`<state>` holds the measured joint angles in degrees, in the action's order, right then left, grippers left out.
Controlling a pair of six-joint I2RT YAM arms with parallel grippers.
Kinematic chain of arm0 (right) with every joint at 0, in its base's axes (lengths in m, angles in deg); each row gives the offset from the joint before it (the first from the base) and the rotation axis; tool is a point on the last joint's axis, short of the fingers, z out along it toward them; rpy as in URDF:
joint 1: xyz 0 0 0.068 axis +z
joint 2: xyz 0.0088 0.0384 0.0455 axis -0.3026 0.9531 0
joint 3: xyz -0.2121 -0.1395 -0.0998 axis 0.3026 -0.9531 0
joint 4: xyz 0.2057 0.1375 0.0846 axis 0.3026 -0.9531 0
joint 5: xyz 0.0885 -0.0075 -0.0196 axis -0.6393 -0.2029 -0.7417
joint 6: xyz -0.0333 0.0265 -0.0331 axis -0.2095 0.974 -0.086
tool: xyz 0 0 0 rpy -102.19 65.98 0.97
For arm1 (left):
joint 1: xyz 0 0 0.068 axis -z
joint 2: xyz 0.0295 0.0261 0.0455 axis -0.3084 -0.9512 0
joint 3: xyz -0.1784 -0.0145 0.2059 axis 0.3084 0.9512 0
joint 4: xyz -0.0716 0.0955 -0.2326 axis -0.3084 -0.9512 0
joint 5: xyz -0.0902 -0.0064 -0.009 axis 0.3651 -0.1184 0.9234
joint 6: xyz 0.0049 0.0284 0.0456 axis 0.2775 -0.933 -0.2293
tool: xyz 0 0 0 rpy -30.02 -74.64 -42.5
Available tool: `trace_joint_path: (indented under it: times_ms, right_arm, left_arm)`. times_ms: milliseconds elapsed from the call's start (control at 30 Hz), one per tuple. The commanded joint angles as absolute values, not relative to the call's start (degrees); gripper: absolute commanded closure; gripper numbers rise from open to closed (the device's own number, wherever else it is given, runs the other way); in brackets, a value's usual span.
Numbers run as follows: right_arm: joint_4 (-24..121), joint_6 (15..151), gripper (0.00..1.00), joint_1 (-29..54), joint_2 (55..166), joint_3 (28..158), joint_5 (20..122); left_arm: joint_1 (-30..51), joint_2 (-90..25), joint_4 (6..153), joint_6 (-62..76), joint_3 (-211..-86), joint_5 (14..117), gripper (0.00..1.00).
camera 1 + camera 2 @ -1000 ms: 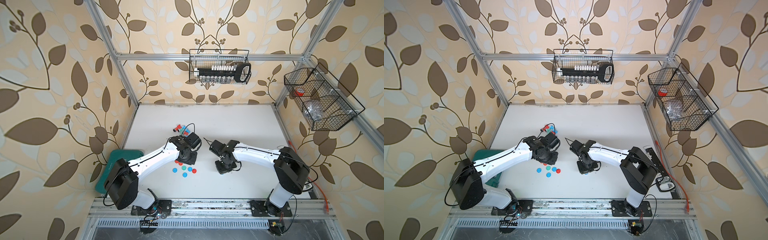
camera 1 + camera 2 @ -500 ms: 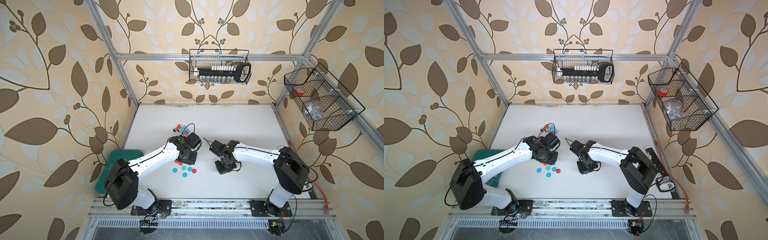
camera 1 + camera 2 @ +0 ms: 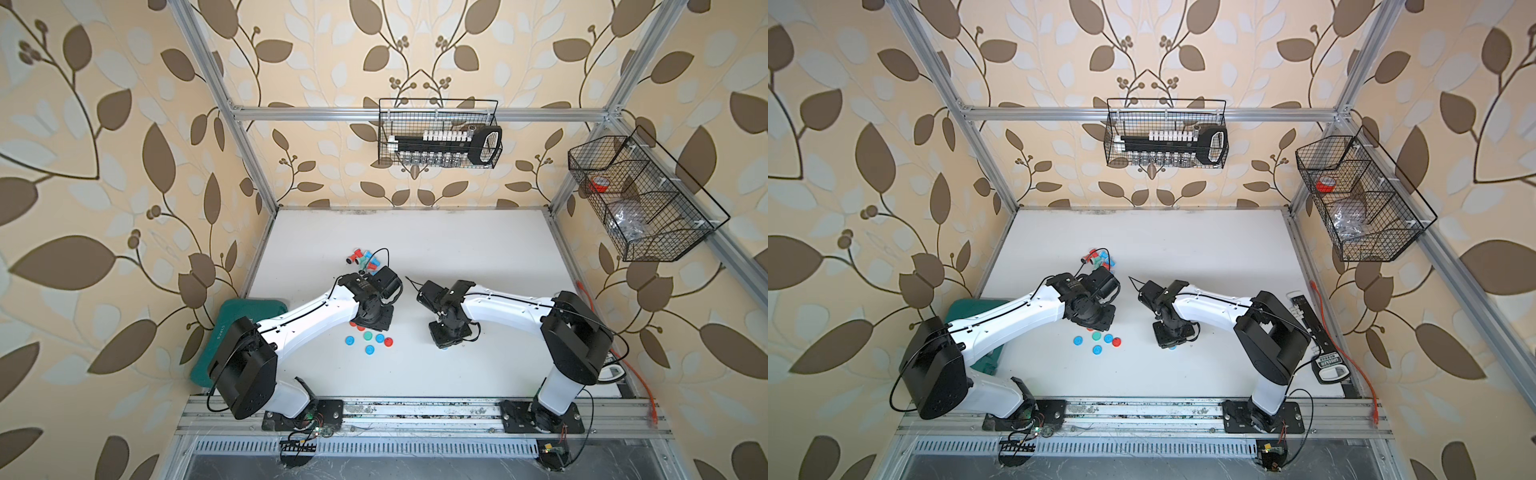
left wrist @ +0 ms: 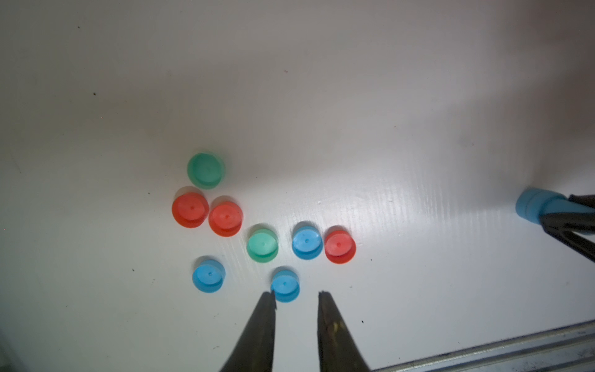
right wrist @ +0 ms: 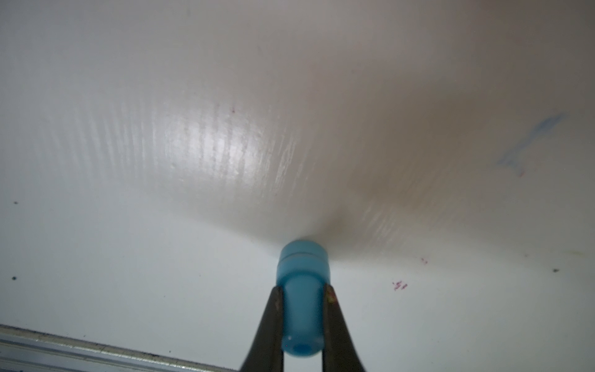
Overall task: Close the stamp cap
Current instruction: Close the cover of the stamp, then move the stamp at the center of the board.
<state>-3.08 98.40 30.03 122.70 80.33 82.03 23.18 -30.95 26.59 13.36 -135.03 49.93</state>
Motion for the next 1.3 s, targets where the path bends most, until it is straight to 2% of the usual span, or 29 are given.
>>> trace_joint_path:
  times_ms: [0, 267, 500, 667, 833, 1100, 1267]
  right_arm:
    - [-2.19, 98.24, 1.00, 30.41, 125.61, 79.78, 82.62]
    - [0.05, 99.24, 1.00, 30.49, 127.98, 79.75, 85.55]
    - [-1.37, 95.95, 1.00, 26.45, 134.98, 90.07, 85.96]
    - [-5.22, 92.63, 1.00, 21.70, 143.09, 103.59, 85.60]
    - [-21.18, 88.34, 1.00, 15.64, 159.80, 129.40, 83.44]
    - [-32.97, 87.46, 1.00, 9.01, 176.00, 160.33, 81.83]
    - [-32.75, 88.70, 1.00, 6.27, 177.72, 164.10, 81.56]
  left_arm:
    - [22.38, -29.88, 26.21, 12.42, -134.85, 49.44, 0.74]
    - [20.41, -29.00, 25.44, 12.33, -136.35, 48.68, 0.74]
    - [16.81, -26.60, 24.37, 12.61, -138.18, 48.99, 0.74]
    - [15.52, -24.44, 23.11, 13.53, -139.38, 49.66, 0.74]
    - [15.17, -22.89, 21.09, 14.54, -139.89, 49.51, 0.74]
    - [15.09, -19.11, 19.36, 17.27, -137.35, 49.20, 0.73]
    - [15.09, -18.29, 19.18, 18.16, -136.11, 49.57, 0.73]
